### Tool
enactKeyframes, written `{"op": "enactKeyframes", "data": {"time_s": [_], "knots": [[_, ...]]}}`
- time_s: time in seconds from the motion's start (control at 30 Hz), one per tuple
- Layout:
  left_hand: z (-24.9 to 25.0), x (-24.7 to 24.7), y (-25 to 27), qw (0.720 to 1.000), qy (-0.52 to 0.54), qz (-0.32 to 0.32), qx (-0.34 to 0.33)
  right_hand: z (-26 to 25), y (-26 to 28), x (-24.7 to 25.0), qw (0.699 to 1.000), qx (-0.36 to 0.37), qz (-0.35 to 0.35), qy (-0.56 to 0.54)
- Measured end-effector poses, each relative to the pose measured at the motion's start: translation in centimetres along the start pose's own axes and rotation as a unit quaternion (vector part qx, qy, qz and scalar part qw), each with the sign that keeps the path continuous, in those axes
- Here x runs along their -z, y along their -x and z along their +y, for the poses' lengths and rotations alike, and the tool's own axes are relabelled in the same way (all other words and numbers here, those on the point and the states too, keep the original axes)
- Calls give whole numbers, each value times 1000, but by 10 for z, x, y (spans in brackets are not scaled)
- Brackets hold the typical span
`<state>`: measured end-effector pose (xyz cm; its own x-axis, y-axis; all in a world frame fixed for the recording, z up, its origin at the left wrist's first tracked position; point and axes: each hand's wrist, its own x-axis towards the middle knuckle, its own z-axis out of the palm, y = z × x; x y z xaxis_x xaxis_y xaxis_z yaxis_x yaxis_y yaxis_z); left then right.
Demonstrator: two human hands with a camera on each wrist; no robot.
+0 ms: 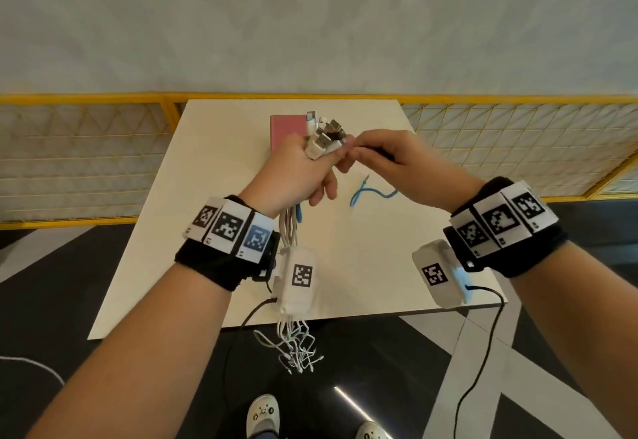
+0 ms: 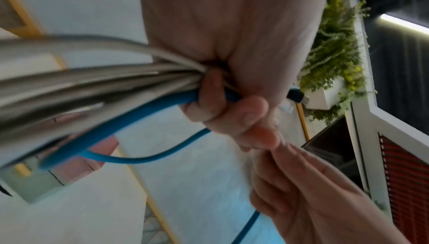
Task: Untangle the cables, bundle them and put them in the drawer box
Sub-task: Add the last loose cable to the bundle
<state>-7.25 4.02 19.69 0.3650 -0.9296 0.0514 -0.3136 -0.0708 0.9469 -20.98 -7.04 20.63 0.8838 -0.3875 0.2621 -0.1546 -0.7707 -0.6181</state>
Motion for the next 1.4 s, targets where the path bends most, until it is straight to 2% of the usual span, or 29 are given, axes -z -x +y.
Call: {"op": "enactKeyframes", "data": {"time_s": [0.1,0.17,0.23,0.3,0.43,0.5,0.57,0.67,0.73,0.77,0.8,0.87,0.97,1.07,1.17,1.27,1.4], "knots": [[3,10,-1,992,9,122,-29,8,9,4,1000,-19,7,24],[3,24,-3,971,68,223,-44,24,16,6,996,-67,32,43],[3,40,-5,948,129,286,-52,37,24,10,992,-112,32,55],[2,48,-7,941,141,303,-56,38,27,13,988,-143,24,44],[-1,41,-5,947,127,292,-38,6,23,18,982,-164,37,-85],[-8,37,-4,947,126,295,-26,-9,23,20,983,-151,30,-97],[-13,35,-2,946,119,301,-26,-16,26,18,985,-155,-7,-74],[-11,31,7,955,103,275,-32,-16,38,5,972,-188,-140,7],[-7,26,14,969,84,231,-40,-10,47,-5,945,-186,-241,121],[-4,23,18,974,77,206,-48,-6,50,-10,930,-182,-266,174],[-1,20,22,979,74,183,-52,-4,51,-13,924,-174,-265,213],[5,15,27,986,74,139,-56,-3,51,-16,945,-141,-199,218],[13,5,31,996,-23,39,-83,-13,45,-23,990,-66,-110,62],[18,-8,33,991,-83,-62,-85,-32,38,-37,986,-36,-131,-100],[22,-13,31,988,-89,-63,-110,-42,32,-47,960,-51,-116,-250],[21,-10,29,988,-91,-61,-111,-42,34,-57,955,-72,-73,-280],[14,-12,27,989,-91,-65,-92,-44,39,-65,947,-89,-66,-302]]}}
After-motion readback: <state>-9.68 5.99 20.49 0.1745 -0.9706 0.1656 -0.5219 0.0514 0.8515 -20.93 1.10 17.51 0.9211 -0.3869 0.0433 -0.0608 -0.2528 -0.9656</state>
